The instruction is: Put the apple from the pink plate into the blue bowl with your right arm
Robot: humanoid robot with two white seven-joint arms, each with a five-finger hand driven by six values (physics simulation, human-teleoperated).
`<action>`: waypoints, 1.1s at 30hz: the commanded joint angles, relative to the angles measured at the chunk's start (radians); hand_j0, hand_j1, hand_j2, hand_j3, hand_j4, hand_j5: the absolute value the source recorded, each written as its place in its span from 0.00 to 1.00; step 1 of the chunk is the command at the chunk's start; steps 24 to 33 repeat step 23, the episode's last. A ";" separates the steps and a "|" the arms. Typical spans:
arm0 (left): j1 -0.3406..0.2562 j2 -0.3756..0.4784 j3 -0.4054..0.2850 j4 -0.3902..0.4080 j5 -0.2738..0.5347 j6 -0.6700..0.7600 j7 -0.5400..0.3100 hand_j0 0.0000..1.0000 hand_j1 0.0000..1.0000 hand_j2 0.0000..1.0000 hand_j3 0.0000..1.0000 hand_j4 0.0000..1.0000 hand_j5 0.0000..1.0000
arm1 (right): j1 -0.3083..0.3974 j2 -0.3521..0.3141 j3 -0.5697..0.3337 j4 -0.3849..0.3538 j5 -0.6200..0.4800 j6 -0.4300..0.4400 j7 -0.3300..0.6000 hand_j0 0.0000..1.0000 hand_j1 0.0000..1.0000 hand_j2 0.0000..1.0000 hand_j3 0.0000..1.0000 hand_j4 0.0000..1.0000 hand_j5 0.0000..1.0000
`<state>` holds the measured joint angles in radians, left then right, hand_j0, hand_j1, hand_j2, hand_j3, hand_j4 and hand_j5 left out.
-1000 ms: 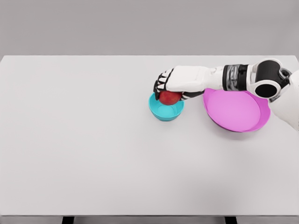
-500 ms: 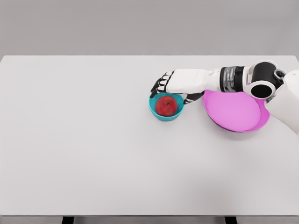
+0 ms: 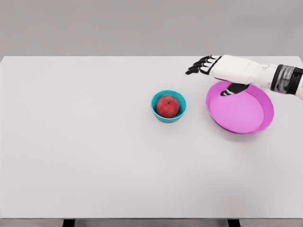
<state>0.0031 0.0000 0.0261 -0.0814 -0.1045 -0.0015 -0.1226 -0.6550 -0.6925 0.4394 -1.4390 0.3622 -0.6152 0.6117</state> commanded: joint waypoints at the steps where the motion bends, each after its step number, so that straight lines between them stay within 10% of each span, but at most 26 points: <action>1: 0.000 0.000 0.000 0.000 0.000 0.000 0.000 1.00 1.00 1.00 1.00 1.00 1.00 | 0.003 -0.035 -0.168 -0.001 -0.046 0.004 -0.001 1.00 1.00 1.00 1.00 1.00 1.00; 10: 0.000 0.000 0.000 0.000 0.000 0.000 0.000 1.00 1.00 1.00 1.00 1.00 1.00 | 0.179 0.116 -0.439 -0.006 -0.051 0.004 -0.001 1.00 1.00 1.00 1.00 1.00 1.00; 33: -0.002 0.000 0.000 0.000 -0.001 0.001 0.003 1.00 1.00 1.00 1.00 1.00 1.00 | 0.226 0.117 -0.461 -0.001 -0.040 0.004 -0.001 1.00 1.00 1.00 1.00 1.00 1.00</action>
